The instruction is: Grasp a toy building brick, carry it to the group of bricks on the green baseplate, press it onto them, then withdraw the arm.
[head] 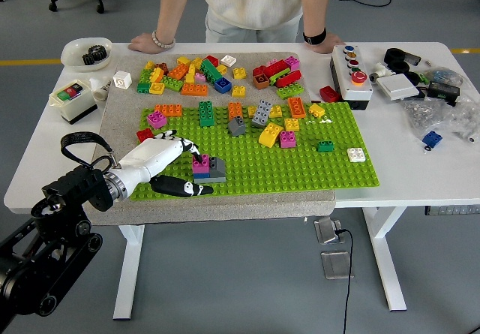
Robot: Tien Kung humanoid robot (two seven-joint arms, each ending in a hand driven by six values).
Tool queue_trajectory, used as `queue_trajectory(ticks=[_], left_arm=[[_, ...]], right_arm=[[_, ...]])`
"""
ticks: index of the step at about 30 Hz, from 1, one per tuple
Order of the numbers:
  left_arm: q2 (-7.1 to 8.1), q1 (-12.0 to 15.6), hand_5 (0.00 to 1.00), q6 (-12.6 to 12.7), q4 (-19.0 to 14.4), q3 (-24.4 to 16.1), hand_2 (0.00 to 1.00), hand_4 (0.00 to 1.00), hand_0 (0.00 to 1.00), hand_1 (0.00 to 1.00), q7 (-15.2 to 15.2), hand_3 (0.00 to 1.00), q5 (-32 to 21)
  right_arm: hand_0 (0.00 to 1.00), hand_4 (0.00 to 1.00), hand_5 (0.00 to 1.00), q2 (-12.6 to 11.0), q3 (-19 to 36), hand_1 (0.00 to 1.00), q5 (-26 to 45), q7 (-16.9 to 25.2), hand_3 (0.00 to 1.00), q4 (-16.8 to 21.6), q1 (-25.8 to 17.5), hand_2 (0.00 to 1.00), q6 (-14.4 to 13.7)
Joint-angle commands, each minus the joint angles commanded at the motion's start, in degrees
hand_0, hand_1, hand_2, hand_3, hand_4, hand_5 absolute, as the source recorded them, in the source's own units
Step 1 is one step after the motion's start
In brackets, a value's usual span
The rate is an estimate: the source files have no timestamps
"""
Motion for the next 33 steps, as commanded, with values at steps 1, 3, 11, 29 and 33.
queue_trajectory(ticks=[1,3,11,29,33], left_arm=[[0.0,0.0,0.759,-0.1,0.0,0.0,0.861,0.998,0.998,0.891,0.0,0.638,0.0],[-0.01,0.1,0.757,-0.2,0.1,0.1,0.861,0.998,0.998,0.89,0.1,0.636,0.0],[0.02,0.1,0.757,-0.1,-0.1,-0.4,0.859,0.998,0.998,0.889,0.0,0.637,-0.1],[0.14,-0.8,0.749,1.9,-3.6,-3.5,0.841,0.998,0.998,0.881,-0.6,0.637,-2.7],[0.3,-1.2,0.746,3.6,-3.7,-3.8,0.814,0.998,0.998,0.852,-0.7,0.655,-2.9]], right_arm=[[0.74,0.813,0.501,0.0,0.0,0.642,0.0,0.0,0.557,0.0,0.0,0.691,0.0],[0.74,0.813,0.5,0.0,0.0,0.641,0.0,0.0,0.559,0.0,0.0,0.692,0.0],[0.74,0.813,0.5,0.0,-0.1,0.641,0.0,0.0,0.558,0.0,-0.1,0.692,0.0],[0.739,0.813,0.501,0.2,-0.2,0.641,-0.1,0.0,0.558,0.0,-0.3,0.692,0.1],[0.739,0.813,0.501,0.1,-0.2,0.641,-0.2,0.0,0.558,0.0,-0.3,0.692,0.1]])
